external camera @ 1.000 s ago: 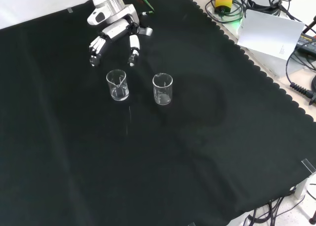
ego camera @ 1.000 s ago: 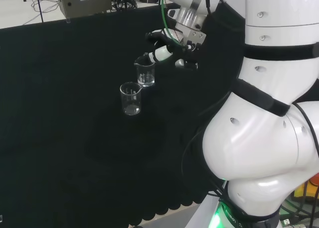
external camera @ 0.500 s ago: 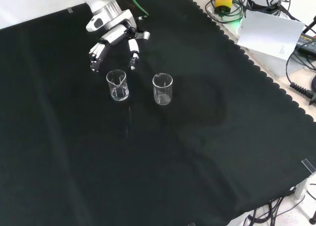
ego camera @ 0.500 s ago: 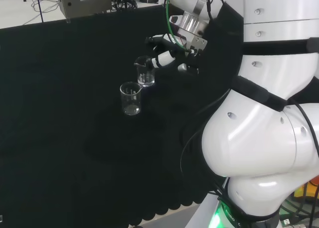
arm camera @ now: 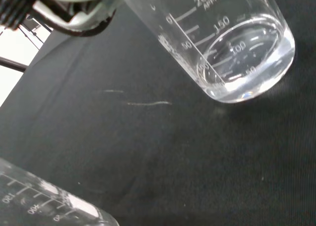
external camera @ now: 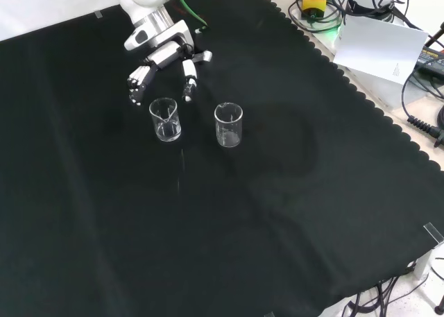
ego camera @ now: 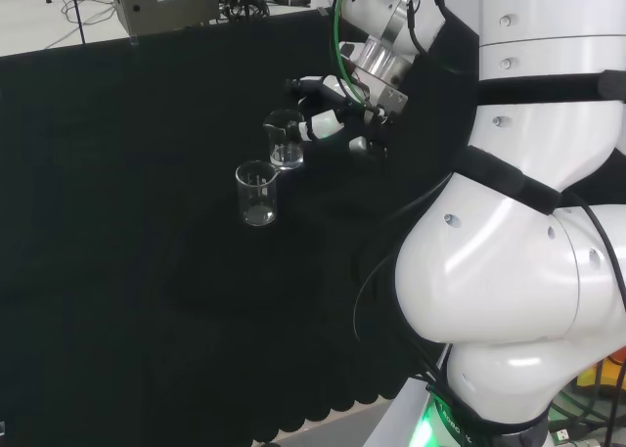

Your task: Pick up the beaker on the right.

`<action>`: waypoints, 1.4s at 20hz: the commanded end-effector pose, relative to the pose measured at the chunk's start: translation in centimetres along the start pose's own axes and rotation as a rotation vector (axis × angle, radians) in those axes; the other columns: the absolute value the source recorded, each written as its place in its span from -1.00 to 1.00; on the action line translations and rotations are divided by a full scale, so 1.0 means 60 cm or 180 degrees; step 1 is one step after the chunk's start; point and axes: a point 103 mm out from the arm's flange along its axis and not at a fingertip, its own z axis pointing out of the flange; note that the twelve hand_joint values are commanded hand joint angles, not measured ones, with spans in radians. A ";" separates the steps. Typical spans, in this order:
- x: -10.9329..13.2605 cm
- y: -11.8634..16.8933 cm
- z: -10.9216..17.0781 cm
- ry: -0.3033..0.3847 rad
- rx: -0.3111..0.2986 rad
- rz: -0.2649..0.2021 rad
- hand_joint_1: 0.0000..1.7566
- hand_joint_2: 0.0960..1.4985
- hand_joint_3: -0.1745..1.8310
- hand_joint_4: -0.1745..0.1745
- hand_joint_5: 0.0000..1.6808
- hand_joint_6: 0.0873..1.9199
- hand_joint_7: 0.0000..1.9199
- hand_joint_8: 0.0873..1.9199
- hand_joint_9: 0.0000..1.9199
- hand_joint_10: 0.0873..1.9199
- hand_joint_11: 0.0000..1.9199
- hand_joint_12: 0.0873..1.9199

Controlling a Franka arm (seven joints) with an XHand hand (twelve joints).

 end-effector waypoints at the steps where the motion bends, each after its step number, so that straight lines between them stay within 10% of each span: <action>1: -0.005 0.008 0.016 -0.0006 0.0028 0.0011 0.02 -0.39 -0.28 -0.12 -0.49 -1.00 -0.74 -0.36 -0.58 -0.40 -0.92 0.43; 28: -0.018 0.043 0.080 0.0358 -0.0035 -0.0065 0.05 -0.42 -0.23 -0.12 -0.43 -1.00 -0.70 -0.37 -0.54 -0.42 -0.91 0.42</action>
